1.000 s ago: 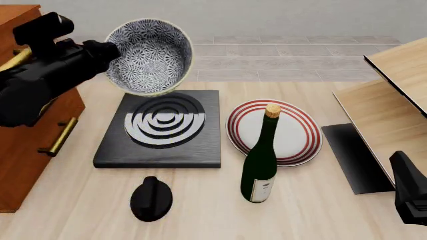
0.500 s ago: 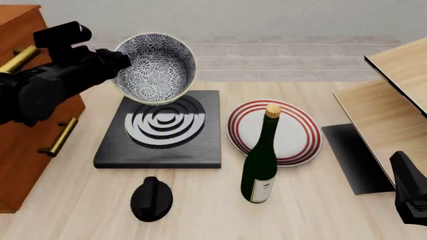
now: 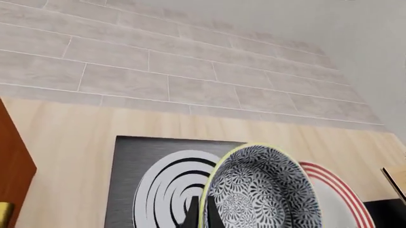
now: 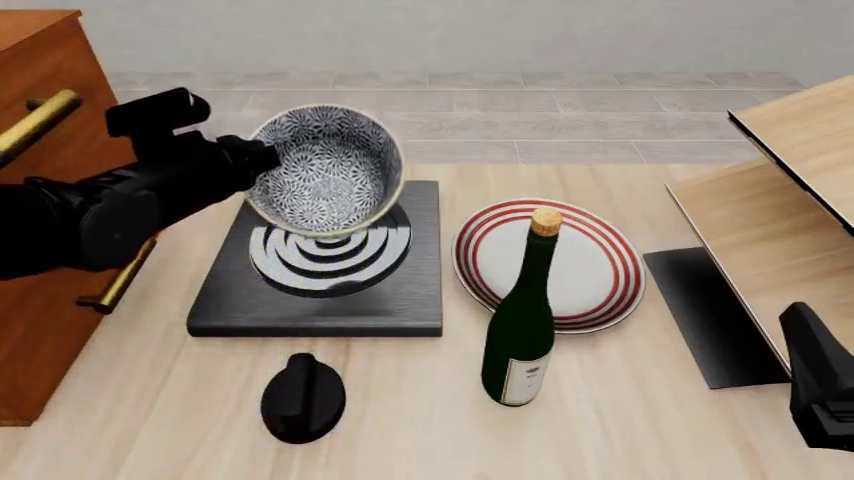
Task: Put the bowl on the stove.
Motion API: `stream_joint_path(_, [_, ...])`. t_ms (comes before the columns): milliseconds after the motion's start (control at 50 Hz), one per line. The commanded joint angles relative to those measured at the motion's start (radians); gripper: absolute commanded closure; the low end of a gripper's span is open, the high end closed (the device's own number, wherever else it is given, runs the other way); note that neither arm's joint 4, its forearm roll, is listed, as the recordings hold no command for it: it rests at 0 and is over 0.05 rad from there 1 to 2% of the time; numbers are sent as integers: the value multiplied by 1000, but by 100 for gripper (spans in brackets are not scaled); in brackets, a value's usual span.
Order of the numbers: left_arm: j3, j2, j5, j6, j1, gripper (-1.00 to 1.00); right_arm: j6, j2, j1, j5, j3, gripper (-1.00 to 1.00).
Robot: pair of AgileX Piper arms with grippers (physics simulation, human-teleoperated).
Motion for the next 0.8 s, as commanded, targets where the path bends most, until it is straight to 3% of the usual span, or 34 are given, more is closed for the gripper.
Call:
stream_joint_path(20, [51, -5, -45, -30, 4, 100, 0, 0, 0, 0, 0, -100])
stream_joint_path(240, [69, -18, -49, -33, 2, 100, 0, 0, 0, 0, 0, -100])
stream_joint_path(620, [68, 79, -146, -108, 29, 100, 0, 0, 0, 0, 0, -100])
stream_joint_path(800, [59, 124, -161, -86, 35, 100, 0, 0, 0, 0, 0, -100])
